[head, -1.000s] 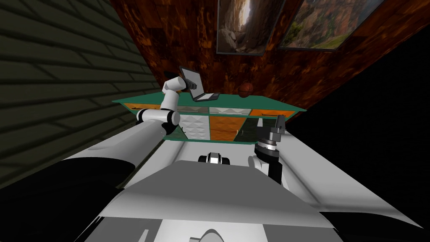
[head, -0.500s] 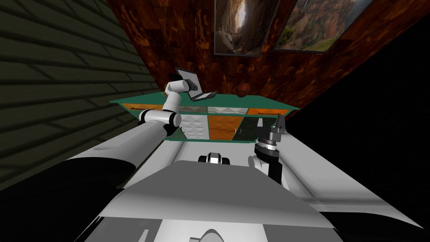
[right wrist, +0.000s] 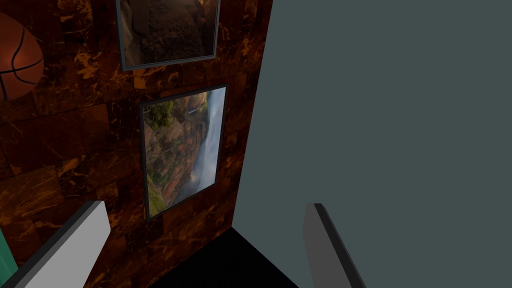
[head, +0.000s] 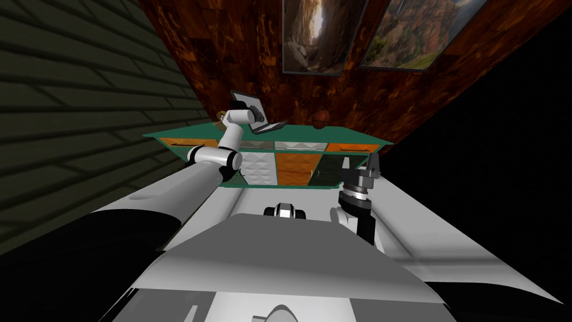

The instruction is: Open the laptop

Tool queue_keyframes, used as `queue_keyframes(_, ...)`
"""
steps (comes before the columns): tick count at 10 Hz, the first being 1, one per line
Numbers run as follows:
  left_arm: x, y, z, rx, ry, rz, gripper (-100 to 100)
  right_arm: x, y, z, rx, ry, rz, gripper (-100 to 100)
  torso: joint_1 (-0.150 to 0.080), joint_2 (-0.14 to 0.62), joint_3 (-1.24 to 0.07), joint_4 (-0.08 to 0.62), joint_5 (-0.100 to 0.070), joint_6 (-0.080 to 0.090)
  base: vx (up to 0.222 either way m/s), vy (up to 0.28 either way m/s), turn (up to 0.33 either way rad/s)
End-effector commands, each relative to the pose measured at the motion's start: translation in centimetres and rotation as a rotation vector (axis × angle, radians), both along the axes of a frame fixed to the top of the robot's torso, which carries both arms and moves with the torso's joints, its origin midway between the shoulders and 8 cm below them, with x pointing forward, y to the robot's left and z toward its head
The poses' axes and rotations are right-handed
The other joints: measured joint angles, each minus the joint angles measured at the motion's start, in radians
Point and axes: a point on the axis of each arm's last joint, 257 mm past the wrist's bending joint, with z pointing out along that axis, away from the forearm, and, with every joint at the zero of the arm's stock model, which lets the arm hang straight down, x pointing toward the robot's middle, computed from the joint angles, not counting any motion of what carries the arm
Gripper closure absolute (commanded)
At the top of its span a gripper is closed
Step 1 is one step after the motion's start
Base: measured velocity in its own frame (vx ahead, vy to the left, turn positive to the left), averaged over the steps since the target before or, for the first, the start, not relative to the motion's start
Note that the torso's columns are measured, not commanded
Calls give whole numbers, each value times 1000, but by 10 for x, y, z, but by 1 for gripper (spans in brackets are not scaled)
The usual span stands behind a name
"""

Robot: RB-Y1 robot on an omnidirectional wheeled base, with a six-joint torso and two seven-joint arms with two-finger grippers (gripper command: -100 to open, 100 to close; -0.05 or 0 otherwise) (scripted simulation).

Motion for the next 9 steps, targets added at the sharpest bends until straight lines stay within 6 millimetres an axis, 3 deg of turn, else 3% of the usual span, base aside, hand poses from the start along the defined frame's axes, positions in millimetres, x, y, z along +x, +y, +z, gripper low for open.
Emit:
queue_keyframes(1,0,2,-3,-98,18,-13,-100,0,0,0,0,0,0,0,3,-1,0,0,1,0,12,83,40)
queue_keyframes(9,-3,7,-13,-430,81,-63,-100,0,0,0,0,0,0,0,2,-1,-1,-1,1,-2,16,93,28)
